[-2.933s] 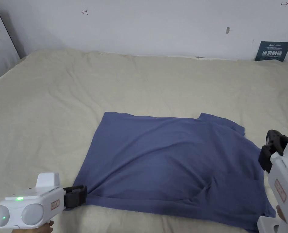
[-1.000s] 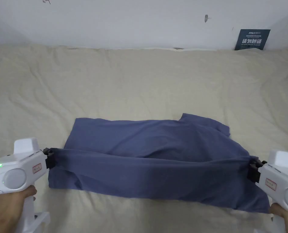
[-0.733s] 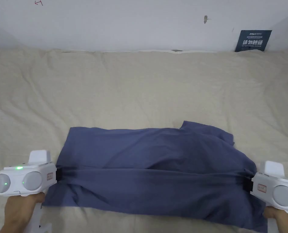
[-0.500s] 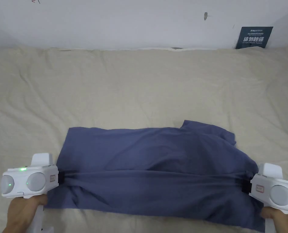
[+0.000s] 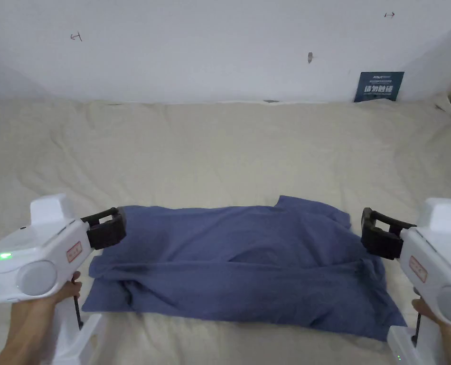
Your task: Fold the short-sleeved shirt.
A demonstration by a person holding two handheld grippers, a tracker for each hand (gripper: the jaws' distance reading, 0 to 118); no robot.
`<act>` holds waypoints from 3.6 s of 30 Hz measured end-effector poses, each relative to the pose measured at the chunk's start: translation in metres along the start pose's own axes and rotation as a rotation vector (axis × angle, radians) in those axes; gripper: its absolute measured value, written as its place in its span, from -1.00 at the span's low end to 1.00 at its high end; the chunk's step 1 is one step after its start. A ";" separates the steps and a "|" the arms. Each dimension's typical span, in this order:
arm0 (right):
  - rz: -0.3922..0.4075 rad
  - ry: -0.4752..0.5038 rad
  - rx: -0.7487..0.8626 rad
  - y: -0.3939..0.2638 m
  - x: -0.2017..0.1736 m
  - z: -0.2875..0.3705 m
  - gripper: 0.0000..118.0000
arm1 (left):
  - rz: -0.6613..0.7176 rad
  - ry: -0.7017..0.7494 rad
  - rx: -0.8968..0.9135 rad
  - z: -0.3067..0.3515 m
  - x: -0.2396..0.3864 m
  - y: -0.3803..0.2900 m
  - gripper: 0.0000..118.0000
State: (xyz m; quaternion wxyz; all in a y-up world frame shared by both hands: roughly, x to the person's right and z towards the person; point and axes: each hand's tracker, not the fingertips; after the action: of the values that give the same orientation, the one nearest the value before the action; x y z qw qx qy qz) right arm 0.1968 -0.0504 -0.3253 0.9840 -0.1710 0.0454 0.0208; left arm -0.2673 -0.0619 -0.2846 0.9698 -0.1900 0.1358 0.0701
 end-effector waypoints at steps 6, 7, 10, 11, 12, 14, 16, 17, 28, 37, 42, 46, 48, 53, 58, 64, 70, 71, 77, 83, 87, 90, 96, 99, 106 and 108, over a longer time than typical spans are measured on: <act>0.040 -0.028 0.153 -0.002 -0.016 0.060 0.57 | -0.102 0.011 0.186 0.055 0.016 -0.019 0.68; 0.052 -0.037 0.162 -0.004 -0.019 0.067 0.30 | -0.118 0.013 0.201 0.059 0.018 -0.025 0.46; 0.068 -0.050 0.187 -0.012 -0.023 0.080 -0.63 | -0.092 0.010 0.197 0.074 0.022 -0.041 -0.52; 0.061 -0.048 0.206 -0.015 -0.024 0.085 -0.89 | -0.088 0.005 0.204 0.076 0.021 -0.045 -0.88; 0.059 -0.051 0.216 -0.017 -0.024 0.088 -0.94 | -0.072 -0.005 0.203 0.078 0.020 -0.047 -0.99; 0.067 -0.039 0.218 -0.019 -0.022 0.088 -0.97 | -0.074 -0.061 0.190 0.084 0.007 -0.048 -1.00; 0.065 -0.038 0.218 -0.021 -0.023 0.090 -0.98 | -0.070 -0.048 0.186 0.085 0.009 -0.051 -1.00; 0.067 -0.040 0.217 -0.021 -0.022 0.087 -0.98 | -0.068 -0.041 0.182 0.084 0.006 -0.050 -1.00; 0.060 -0.039 0.194 -0.016 -0.018 0.066 -0.98 | -0.064 -0.017 -0.068 0.009 -0.023 -0.049 -1.00; 0.064 -0.049 0.123 -0.025 -0.021 0.032 -0.97 | 0.036 0.047 -0.414 -0.073 -0.063 -0.077 0.88; 0.064 -0.057 0.062 -0.036 -0.020 0.012 -0.97 | -0.003 0.104 -0.543 -0.098 -0.065 -0.104 0.83; 0.059 -0.065 0.011 -0.047 -0.015 -0.002 -0.96 | 0.029 0.095 -0.599 -0.121 -0.076 -0.126 0.23; 0.048 -0.068 -0.022 -0.052 -0.011 -0.009 -0.96 | 0.030 0.099 -0.626 -0.127 -0.076 -0.135 0.06; 0.009 -0.088 -0.175 -0.070 0.007 -0.032 -0.42 | -0.006 0.046 -0.569 -0.118 -0.065 -0.127 -0.87; -0.058 -0.080 -0.446 -0.103 0.028 -0.076 0.60 | -0.031 0.039 -0.517 -0.111 -0.062 -0.114 -0.87; -0.074 -0.106 -0.630 -0.155 0.044 -0.112 0.68 | -0.013 0.020 -0.482 -0.097 -0.063 -0.096 -0.87; -0.088 -0.044 -0.649 -0.171 0.046 -0.107 -0.59 | -0.001 0.027 -0.481 -0.087 -0.059 -0.097 -0.87; -0.074 -0.035 -0.648 -0.167 0.046 -0.104 -0.87 | -0.001 0.029 -0.482 -0.087 -0.060 -0.098 -0.87; -0.075 0.000 -0.578 -0.148 0.049 -0.081 -0.88 | 0.030 0.047 -0.467 -0.071 -0.072 -0.102 -0.87; -0.062 0.003 -0.555 -0.141 0.062 -0.044 -0.88 | 0.060 0.047 -0.454 -0.021 -0.083 -0.104 -0.87; -0.077 0.017 -0.607 -0.159 0.065 -0.017 -0.88 | 0.089 0.056 -0.496 0.009 -0.092 -0.123 -0.87; -0.101 0.016 -0.651 -0.181 0.064 -0.006 -0.88 | 0.090 0.084 -0.551 0.017 -0.097 -0.148 -0.87; -0.118 -0.003 -0.689 -0.206 0.060 -0.009 -0.87 | 0.074 0.127 -0.624 -0.009 -0.099 -0.182 -0.87; -0.113 -0.020 -0.682 -0.196 0.057 -0.007 -0.72 | 0.059 0.151 -0.629 -0.008 -0.092 -0.174 -0.62; -0.062 0.032 -0.394 -0.108 0.035 0.023 0.75 | 0.064 0.062 -0.325 0.034 -0.060 -0.107 0.99; -0.051 0.068 -0.268 -0.076 0.025 0.034 0.75 | 0.042 0.026 -0.223 0.049 -0.044 -0.079 0.99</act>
State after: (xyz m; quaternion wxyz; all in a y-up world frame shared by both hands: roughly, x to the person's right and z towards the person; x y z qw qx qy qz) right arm 0.2288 -0.1101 -0.2700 0.9505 -0.3024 0.0714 -0.0042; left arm -0.2832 -0.1191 -0.2006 0.9391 -0.2949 0.1436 0.1026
